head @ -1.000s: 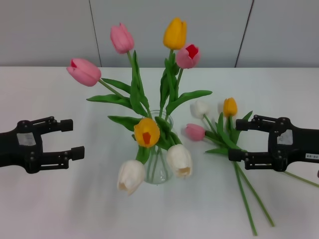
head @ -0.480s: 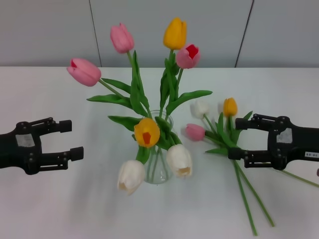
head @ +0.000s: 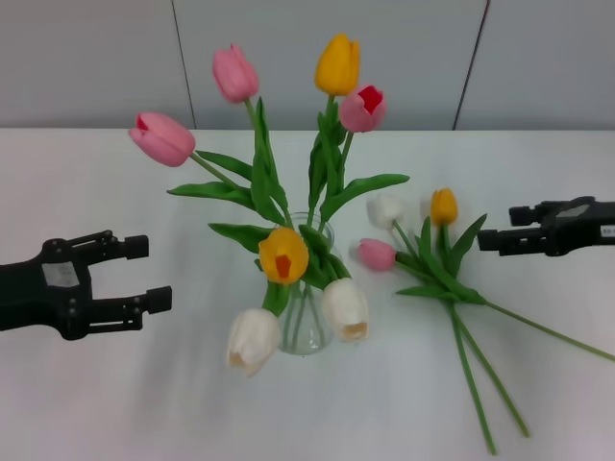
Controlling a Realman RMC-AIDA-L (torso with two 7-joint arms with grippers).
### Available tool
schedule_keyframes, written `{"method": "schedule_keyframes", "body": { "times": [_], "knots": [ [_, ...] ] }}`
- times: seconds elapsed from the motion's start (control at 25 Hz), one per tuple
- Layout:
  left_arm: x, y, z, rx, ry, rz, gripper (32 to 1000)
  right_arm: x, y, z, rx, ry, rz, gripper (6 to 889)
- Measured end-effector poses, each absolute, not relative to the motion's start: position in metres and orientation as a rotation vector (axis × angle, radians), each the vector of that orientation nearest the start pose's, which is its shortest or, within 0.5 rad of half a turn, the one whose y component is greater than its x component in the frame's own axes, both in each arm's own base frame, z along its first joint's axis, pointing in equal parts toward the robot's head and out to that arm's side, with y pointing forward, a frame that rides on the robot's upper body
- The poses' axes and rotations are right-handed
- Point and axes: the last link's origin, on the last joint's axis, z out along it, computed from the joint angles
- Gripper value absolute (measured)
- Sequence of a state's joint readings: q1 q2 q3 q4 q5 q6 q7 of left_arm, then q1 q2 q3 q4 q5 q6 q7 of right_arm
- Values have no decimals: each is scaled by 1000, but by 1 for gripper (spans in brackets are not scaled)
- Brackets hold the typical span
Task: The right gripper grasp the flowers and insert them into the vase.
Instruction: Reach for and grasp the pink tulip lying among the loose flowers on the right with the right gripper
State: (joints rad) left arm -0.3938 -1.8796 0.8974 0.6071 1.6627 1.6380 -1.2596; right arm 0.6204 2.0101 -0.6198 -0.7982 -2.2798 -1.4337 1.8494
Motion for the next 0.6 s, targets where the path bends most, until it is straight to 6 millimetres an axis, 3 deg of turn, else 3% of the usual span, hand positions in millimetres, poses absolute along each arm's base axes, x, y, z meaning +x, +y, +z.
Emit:
{"method": "schedule_keyframes", "body": {
  "times": [0.08,0.28,0.6],
  "knots": [
    [-296,309,64,-2675,-467,-765,888,274,392,53,-2545,1033,159,799],
    [-293,310,63,-2678,-457,-767,888,264,415,31,-2560,979,-86,789],
    [-287,316,61,-2688,-435,-775,888,258,421,-14,-2573,889,-292,773]
  ]
}}
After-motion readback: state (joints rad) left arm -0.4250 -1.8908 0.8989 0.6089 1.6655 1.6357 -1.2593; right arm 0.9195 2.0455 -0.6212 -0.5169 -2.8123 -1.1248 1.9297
